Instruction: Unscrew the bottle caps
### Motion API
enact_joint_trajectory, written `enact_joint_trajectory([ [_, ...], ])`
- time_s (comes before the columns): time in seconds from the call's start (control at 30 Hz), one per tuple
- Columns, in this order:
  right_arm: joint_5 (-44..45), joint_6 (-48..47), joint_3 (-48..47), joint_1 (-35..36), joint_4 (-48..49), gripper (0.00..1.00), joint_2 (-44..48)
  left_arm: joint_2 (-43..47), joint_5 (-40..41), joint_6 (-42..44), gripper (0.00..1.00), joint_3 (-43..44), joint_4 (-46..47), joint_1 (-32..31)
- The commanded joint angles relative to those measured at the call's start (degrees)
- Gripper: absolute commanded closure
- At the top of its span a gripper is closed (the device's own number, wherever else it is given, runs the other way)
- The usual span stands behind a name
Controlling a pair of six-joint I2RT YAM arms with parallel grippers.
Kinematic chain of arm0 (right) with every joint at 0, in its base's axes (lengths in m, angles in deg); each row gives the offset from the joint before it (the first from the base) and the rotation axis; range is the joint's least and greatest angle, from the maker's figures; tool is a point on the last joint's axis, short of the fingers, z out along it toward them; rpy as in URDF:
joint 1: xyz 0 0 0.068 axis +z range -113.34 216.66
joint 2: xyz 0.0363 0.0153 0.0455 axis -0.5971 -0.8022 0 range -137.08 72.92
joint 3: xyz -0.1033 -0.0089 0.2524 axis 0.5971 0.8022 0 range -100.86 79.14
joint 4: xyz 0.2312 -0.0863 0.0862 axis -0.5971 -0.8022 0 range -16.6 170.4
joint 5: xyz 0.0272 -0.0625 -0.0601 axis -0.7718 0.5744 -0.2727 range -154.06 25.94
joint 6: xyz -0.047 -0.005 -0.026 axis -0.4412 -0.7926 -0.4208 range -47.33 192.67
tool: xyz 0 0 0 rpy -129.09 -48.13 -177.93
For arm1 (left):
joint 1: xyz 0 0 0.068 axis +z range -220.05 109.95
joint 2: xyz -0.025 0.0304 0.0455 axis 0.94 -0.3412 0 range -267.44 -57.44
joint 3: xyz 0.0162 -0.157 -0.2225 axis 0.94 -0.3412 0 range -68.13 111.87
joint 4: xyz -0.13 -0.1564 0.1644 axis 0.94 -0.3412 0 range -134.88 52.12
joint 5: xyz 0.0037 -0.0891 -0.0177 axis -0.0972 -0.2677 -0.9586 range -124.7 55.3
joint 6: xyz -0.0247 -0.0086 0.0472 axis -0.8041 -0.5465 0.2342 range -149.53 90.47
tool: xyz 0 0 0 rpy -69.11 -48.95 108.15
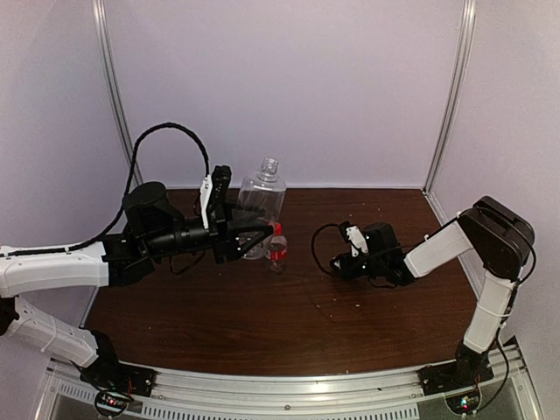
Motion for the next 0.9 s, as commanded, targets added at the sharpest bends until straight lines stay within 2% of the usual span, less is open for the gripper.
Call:
enact_joint_trajectory([
  [0.0, 1.9, -0.5, 1.0, -0.5, 2.0, 0.78, -0.7, 0.4, 0.5, 1.1, 0.57, -0.3, 2.3, 0.3],
  [0.37, 2.3, -1.5, 2.4, -0.5, 1.5, 0.68, 0.4, 1.2, 1.1, 1.7, 0.56, -0.5, 1.7, 0.3],
  [0.73, 0.7, -1.8, 2.1, -1.0, -2.2, 0.41, 5.3, 1.6, 1.9, 2.8, 0.56, -0.5, 1.1, 0.3],
  [0.8, 0.0, -1.9, 2.0, -1.0, -4.0, 0.34, 8.4, 1.4, 1.7, 2.8, 0.56, -0.6, 1.0, 0.4],
  [0.87, -1.4, -1.8, 1.6, -1.0, -6.4, 0.22, 11.8, 1.2, 1.7, 2.8, 0.56, -0.8, 1.0, 0.3],
])
